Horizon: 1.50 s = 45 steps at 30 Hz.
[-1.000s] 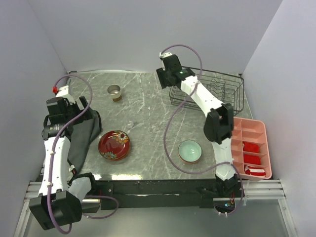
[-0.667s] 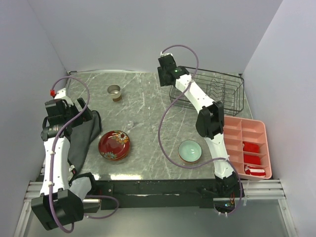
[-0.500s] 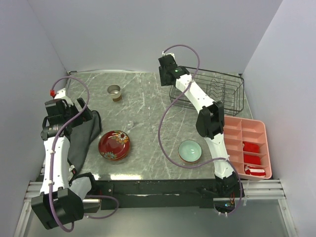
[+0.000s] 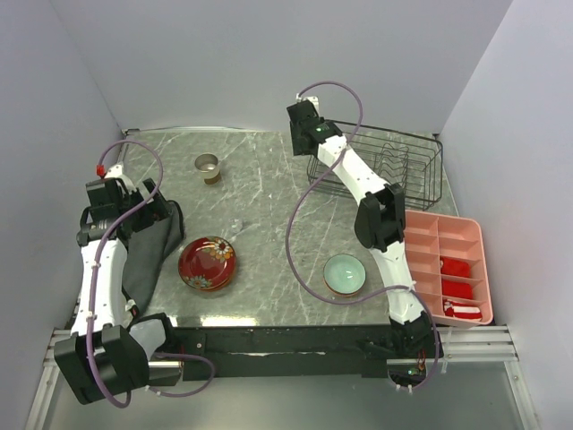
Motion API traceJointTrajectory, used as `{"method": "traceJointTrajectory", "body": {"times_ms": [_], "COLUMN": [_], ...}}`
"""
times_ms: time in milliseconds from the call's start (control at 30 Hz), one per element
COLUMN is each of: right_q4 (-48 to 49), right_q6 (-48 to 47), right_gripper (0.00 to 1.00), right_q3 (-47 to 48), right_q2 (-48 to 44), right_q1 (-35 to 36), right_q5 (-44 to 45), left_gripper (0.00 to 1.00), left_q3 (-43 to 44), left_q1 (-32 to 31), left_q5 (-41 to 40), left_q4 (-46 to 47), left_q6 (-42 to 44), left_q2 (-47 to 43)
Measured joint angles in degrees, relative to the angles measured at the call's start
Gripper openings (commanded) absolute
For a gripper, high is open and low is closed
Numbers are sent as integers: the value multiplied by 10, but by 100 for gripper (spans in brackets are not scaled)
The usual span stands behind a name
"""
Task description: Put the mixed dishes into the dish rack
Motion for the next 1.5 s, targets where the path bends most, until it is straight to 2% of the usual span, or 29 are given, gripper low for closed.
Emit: {"method": "traceJointTrajectory", "body": {"times_ms": [300, 500, 800, 1200, 1333, 1500], "right_q4": [2, 2, -6, -40, -60, -63], "right_q6": [2, 9, 20, 23, -4, -86], "right_gripper": [31, 0, 0, 0, 0, 0], "right_q3": [0, -3, -105, -349, -371, -376], "right_q2": [28, 28, -42, -223, -245, -251], "right_q1": [0, 0, 23, 166, 162, 150], "right_q5": [12, 20, 21, -65, -120, -191], "left_gripper": [100, 99, 99, 99, 100, 99], "left_q3": [0, -9, -11, -33, -34, -40], "left_q1": [0, 0, -2, -6, -7, -7], "left_q5": [-3, -2, -2, -11, -11, -11], "left_q4": [-6, -3, -3, 10, 18, 31], "left_q6": [2, 1, 3, 36, 36, 37], "left_q2": [6, 4, -30, -76, -76, -76]}}
